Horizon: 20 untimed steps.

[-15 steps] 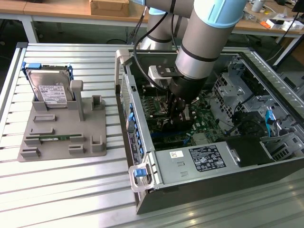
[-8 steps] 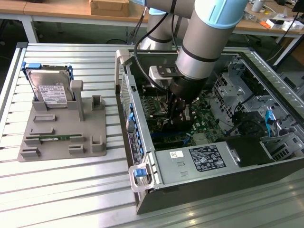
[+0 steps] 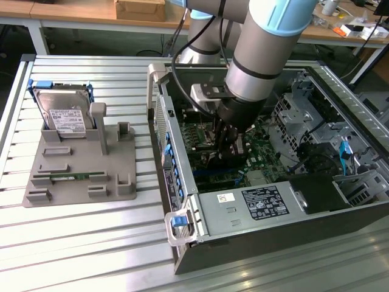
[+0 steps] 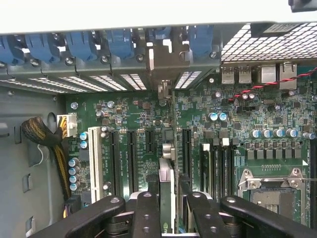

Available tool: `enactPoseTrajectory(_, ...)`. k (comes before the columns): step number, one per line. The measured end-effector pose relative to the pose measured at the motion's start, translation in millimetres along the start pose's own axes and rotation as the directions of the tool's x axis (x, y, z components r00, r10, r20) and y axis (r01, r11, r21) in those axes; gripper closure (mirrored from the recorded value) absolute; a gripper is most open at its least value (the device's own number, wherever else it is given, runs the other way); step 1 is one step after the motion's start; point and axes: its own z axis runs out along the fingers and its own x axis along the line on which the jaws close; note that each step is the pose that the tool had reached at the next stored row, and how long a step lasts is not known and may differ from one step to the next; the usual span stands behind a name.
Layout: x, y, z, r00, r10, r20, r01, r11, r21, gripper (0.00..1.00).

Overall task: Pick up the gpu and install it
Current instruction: 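Insert the gpu into the slot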

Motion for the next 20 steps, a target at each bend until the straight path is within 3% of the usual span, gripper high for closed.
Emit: enactPoseTrajectory(20,0.0,-0.4,5.6,1.0,0.0,0.008,0.0,1.0,-0.0002,0.74)
